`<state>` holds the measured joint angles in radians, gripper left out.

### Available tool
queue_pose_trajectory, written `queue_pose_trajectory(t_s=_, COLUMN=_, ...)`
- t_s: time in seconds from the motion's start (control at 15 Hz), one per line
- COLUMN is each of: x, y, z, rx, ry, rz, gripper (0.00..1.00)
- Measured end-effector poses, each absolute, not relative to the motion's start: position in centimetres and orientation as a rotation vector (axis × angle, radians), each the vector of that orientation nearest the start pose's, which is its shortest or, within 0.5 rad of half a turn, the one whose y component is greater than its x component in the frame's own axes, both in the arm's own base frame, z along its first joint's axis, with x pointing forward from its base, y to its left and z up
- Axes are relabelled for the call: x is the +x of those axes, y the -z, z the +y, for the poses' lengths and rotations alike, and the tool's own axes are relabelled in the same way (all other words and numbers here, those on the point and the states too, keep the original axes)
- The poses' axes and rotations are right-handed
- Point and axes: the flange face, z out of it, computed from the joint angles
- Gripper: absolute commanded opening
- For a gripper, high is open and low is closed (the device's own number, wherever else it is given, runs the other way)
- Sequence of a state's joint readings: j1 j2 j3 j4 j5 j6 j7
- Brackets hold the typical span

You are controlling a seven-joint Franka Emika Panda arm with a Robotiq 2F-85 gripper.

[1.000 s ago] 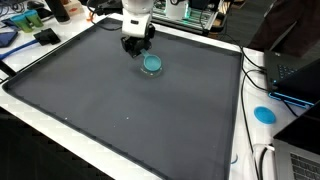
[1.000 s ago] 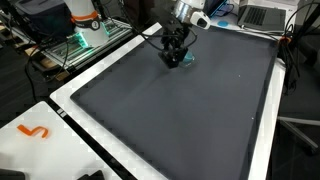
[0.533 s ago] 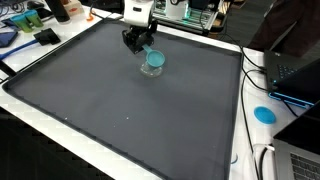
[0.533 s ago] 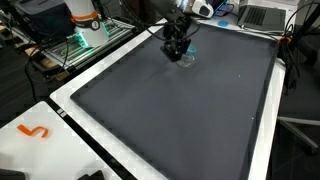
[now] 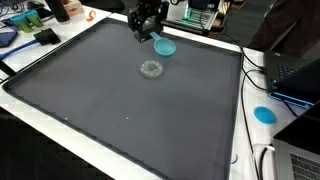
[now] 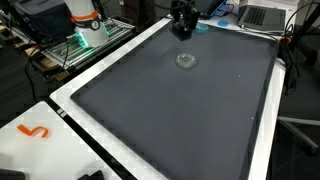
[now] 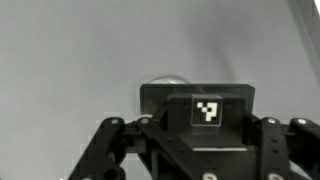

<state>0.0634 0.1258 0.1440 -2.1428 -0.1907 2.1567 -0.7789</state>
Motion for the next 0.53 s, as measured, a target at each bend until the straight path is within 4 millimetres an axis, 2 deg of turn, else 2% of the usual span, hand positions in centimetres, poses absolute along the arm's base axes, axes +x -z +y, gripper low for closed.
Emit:
queue_pose_trajectory(t_s=0.27, x=52.3, y=-37.2, z=13.8, rx=-2.839, ry=-0.19, rz=-1.624, gripper=0.28)
queue_pose_trajectory(t_s=0.53, x=51.4, y=-39.1, z=18.1, rx=-2.95, ry=-0.188, rz=-1.546, gripper=0.28)
